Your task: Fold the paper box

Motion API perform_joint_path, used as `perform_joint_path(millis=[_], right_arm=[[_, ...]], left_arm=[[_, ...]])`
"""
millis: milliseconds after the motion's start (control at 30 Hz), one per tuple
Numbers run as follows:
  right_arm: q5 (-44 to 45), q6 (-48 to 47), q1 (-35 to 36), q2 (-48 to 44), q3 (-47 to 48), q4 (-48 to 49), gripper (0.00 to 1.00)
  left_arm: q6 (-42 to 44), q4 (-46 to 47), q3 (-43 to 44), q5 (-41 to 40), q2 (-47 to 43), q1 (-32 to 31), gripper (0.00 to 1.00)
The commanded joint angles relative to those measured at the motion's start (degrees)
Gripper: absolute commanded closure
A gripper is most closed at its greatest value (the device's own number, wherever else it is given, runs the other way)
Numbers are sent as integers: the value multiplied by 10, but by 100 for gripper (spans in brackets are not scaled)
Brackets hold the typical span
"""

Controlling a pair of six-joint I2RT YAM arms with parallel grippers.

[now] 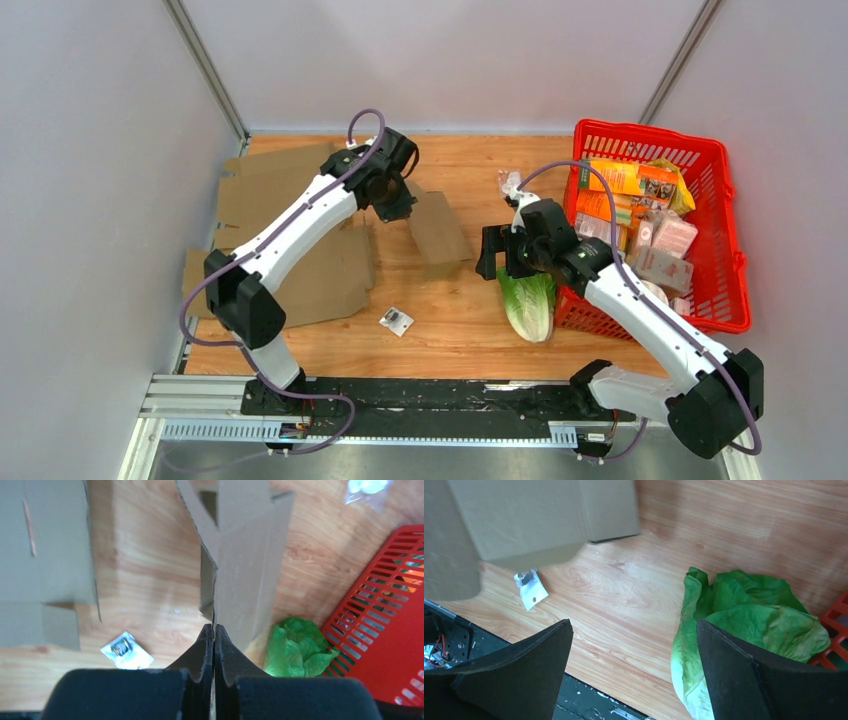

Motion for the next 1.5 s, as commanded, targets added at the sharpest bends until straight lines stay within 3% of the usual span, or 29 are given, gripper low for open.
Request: perform_joint_path(millis=[0,100,267,367,400,467,567,833,933,1067,1167,1333,1467], right_arm=[[-31,-6,2,-19,-10,43,3],[-32,-8,14,-13,-7,54,3],[-36,-22,38,2,9,66,2],[-38,-35,56,4,8,83,0],[-49,-41,58,3,3,94,0],[-41,-37,58,4,-10,117,0],[-8,-30,58,-1,-8,123,0],[63,-61,58,5,21,96,0],[100,-55,58,10,30,86,0],[165,-49,57,41,68,50,0],[117,-49,35,77,99,51,2],[51,-31,8,152,130,92,4],[-6,-11,-29,238,194,107,17]], left_arm=[[-136,-77,16,29,9,-7,100],[-164,-58,-5,4,-6,-7,100],[-156,-72,48,-19,1,-7,100],[-155,-72,69,-15,12,-7,80],[-154,-66,71,-13,14,-7,67],[-149,-36,67,-6,15,-7,56],[-123,7,71,23,25,-7,51],[-30,103,80,100,48,-4,50],[15,148,20,88,-6,-4,50],[98,321,-223,74,-136,1,48],[152,354,-323,75,-204,9,48],[166,381,-404,134,-237,23,53],[171,422,-443,156,-254,23,53]])
